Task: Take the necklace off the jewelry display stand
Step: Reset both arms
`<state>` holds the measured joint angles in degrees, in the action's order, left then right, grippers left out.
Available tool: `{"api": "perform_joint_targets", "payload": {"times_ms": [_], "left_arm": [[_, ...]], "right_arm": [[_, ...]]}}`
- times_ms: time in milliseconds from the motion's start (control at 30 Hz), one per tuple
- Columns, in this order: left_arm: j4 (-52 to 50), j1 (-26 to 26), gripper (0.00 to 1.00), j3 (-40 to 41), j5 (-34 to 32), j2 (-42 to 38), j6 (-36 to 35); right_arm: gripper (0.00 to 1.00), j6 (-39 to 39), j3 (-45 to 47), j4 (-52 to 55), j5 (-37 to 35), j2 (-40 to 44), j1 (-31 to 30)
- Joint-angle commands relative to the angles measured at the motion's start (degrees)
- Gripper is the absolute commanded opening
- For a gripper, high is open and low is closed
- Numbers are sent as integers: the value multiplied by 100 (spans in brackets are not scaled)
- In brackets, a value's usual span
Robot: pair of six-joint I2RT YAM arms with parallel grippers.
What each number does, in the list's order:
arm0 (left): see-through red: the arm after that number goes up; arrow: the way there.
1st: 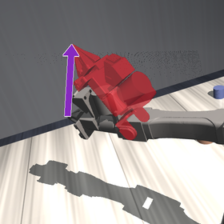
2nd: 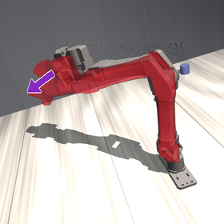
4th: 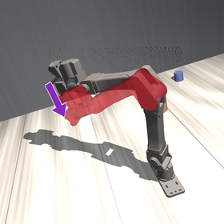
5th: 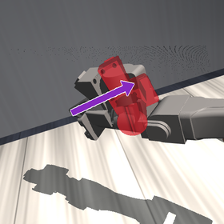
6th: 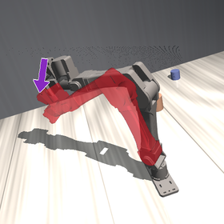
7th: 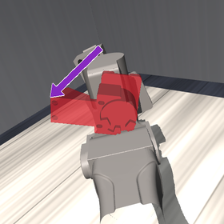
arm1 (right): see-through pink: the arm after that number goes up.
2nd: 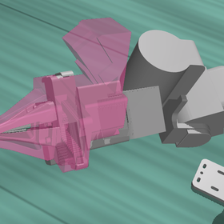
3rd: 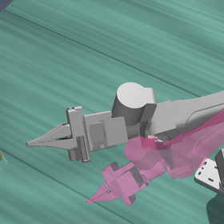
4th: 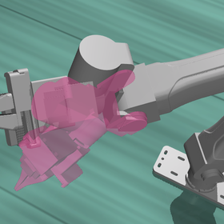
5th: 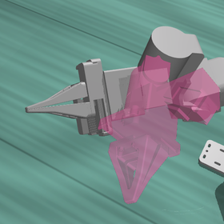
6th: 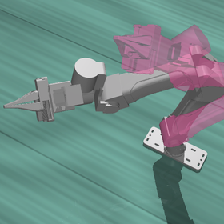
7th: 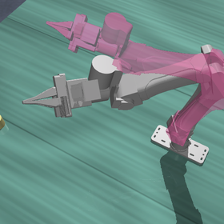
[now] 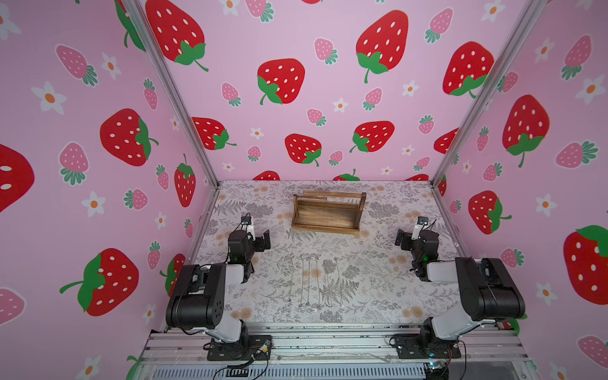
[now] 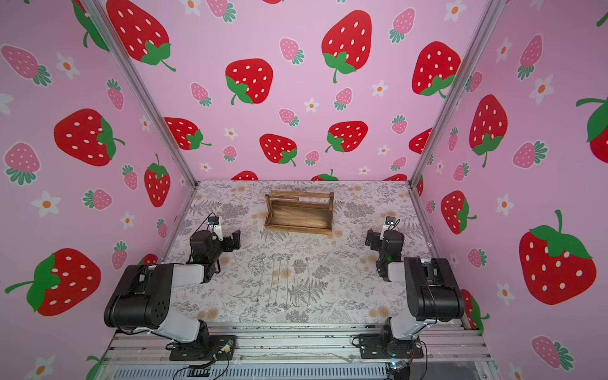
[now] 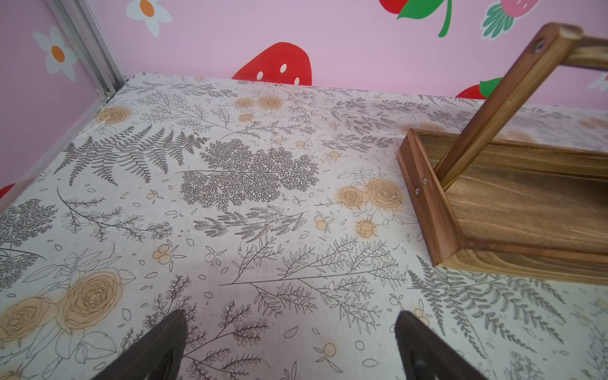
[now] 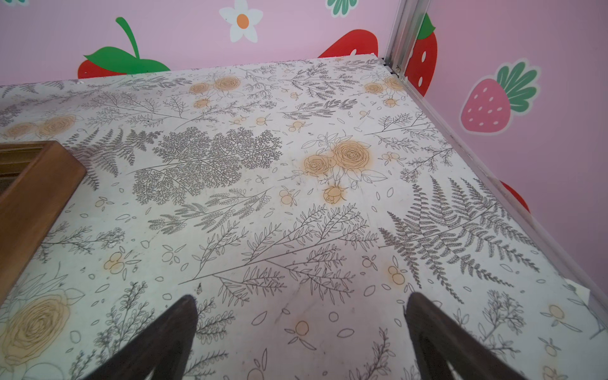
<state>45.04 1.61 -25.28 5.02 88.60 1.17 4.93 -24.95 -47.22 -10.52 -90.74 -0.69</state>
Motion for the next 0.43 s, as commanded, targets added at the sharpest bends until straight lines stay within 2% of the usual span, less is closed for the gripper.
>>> {"api": "perform_joint_targets", "payload": {"times_ms": [0,400], "left_arm": [[-53,1,99,-47,65,1,-82],[-52,5,99,-47,68,5,-83]], "right_arm": [[99,50,-37,36,29,48,25],[99,52,-45,49,37,54,25]]}}
